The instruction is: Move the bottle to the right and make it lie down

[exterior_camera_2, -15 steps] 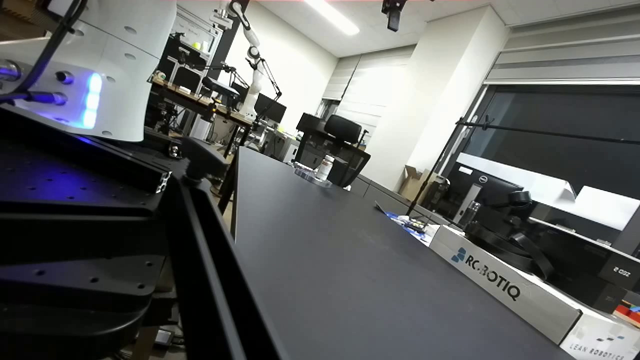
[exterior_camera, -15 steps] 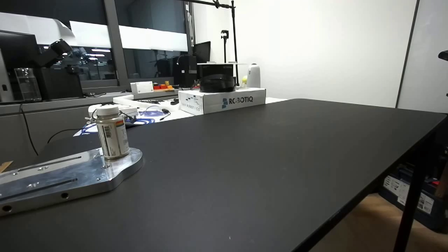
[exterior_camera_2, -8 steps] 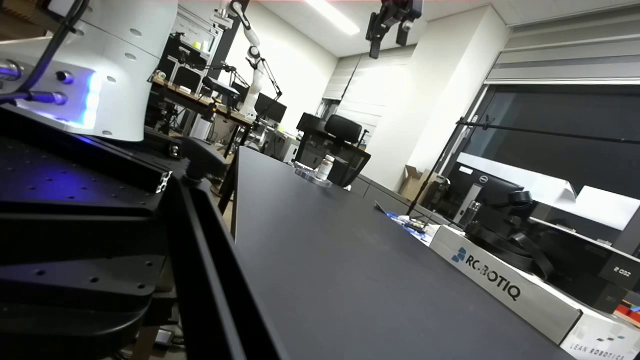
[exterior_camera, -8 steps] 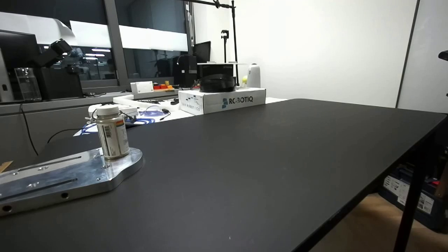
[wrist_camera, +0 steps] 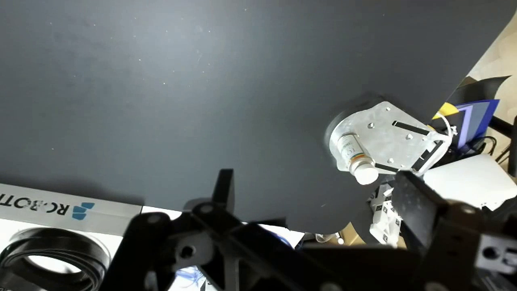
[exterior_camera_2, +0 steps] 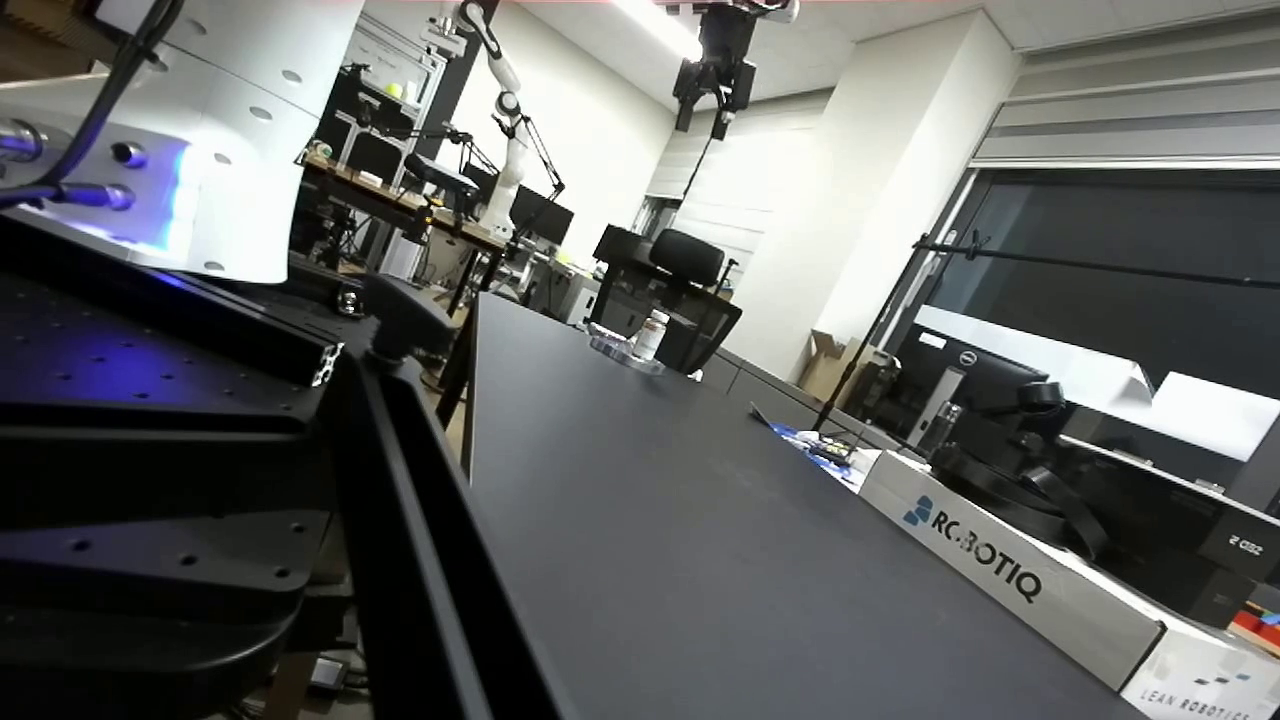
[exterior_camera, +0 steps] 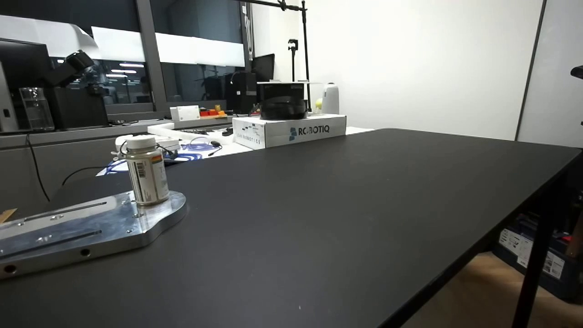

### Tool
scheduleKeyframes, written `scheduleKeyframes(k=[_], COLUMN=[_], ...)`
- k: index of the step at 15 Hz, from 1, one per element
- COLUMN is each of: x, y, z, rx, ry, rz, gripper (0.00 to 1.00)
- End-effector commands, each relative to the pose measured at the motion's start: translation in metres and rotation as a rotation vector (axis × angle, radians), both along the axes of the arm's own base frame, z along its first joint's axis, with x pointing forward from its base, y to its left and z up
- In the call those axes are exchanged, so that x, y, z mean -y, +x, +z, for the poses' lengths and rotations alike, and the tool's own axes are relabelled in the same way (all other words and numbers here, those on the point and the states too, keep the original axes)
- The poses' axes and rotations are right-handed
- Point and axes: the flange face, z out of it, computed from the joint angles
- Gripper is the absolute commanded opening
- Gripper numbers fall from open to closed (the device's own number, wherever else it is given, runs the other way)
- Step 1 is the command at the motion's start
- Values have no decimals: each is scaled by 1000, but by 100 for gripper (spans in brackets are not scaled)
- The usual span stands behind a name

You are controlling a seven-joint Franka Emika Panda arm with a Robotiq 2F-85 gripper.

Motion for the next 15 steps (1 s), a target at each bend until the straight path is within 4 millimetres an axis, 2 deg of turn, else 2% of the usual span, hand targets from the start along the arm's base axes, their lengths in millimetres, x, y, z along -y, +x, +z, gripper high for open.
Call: scheduleKeyframes(k=[1,4,7,8,11,15], x=[3,15,15,9,-17,-80], y=[1,3,2,13,48,87], z=[-2,-2,-2,-6,-37,-91], rx=[-6,-6,-4,4,22,14], ry=[-2,-2,-3,-11,-14,13], rz=[-6,-21,-19,-23,27,138], gripper=[100,100,100,100,100,100])
